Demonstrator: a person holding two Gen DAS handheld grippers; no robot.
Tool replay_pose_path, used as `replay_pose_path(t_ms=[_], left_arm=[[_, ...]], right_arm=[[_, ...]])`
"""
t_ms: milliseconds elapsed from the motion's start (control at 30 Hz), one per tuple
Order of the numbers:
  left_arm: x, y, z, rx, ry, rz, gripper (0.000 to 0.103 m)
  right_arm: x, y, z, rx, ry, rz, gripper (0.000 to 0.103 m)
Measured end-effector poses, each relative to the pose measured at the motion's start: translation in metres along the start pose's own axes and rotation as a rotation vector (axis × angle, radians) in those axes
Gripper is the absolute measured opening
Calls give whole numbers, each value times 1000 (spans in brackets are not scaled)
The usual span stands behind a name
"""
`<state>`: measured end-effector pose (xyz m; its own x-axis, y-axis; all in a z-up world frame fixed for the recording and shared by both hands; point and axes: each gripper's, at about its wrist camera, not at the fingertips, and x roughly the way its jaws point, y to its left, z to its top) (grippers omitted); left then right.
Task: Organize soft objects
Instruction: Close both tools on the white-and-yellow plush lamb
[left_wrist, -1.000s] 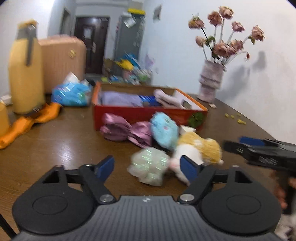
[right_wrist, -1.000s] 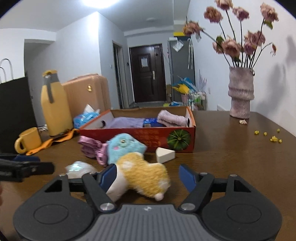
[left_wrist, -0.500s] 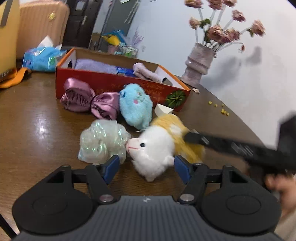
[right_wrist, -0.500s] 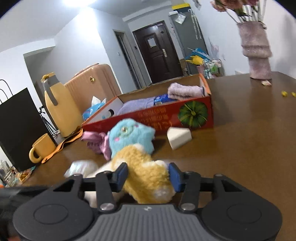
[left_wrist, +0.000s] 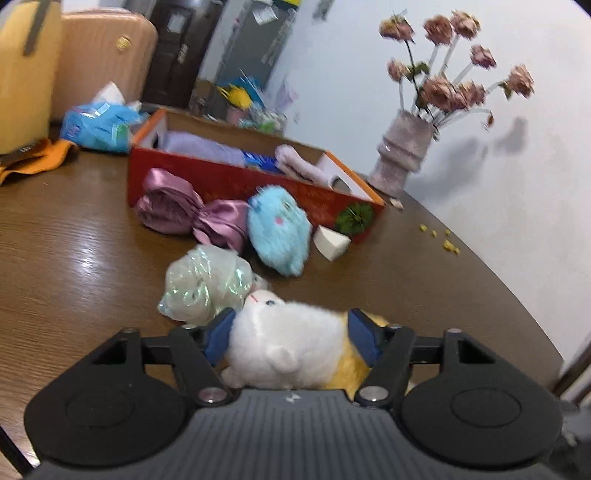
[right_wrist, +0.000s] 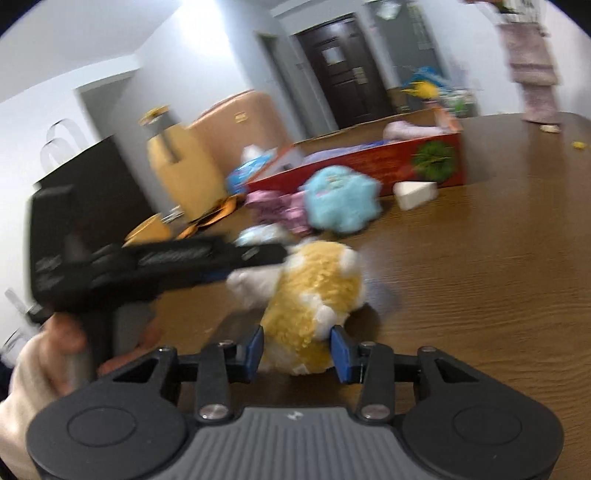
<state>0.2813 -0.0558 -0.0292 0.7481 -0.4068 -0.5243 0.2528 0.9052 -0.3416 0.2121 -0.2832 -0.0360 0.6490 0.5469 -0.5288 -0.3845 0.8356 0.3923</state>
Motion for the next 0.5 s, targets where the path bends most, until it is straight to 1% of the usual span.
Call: replay_pose_path(t_ms=[33,100,133,200,267,333,367,400,433,467,500], left_arm=[[0,2,0,2,1,6,79],[-2,5,0,12,0,18,81],[-5,8,1,8,-3,18,82],[-16,14,2,-10,3,-7,85],[-31,18,2,-5,-6,-41,90],[-43,17,-2,29,-11,-37,90],[-49,14,-5,53,-7,-50,90],[-54,9,-10,83,2,-80,90],[-57,4,-16,109,14,-100,91],[-59,-3,-23,140,26,-114,95],[-59,-10,-30,172,33,-111,97]], right_arm=[[0,6,0,-18,8,30,40],[-1,14,-1,-56,18,106,40],[-4,16,1,-69,17,121,39],[-13,11,5,-62,-13,100,39],[-25,-1,12,-41,-62,45,40],[-30,-12,20,-16,-101,-32,40],[-29,-15,25,-16,-113,-62,40],[-26,-17,29,-19,-127,-79,40],[-22,-17,34,-20,-142,-88,40],[-17,-16,38,-22,-149,-83,40],[-9,-14,43,-30,-152,-63,41]])
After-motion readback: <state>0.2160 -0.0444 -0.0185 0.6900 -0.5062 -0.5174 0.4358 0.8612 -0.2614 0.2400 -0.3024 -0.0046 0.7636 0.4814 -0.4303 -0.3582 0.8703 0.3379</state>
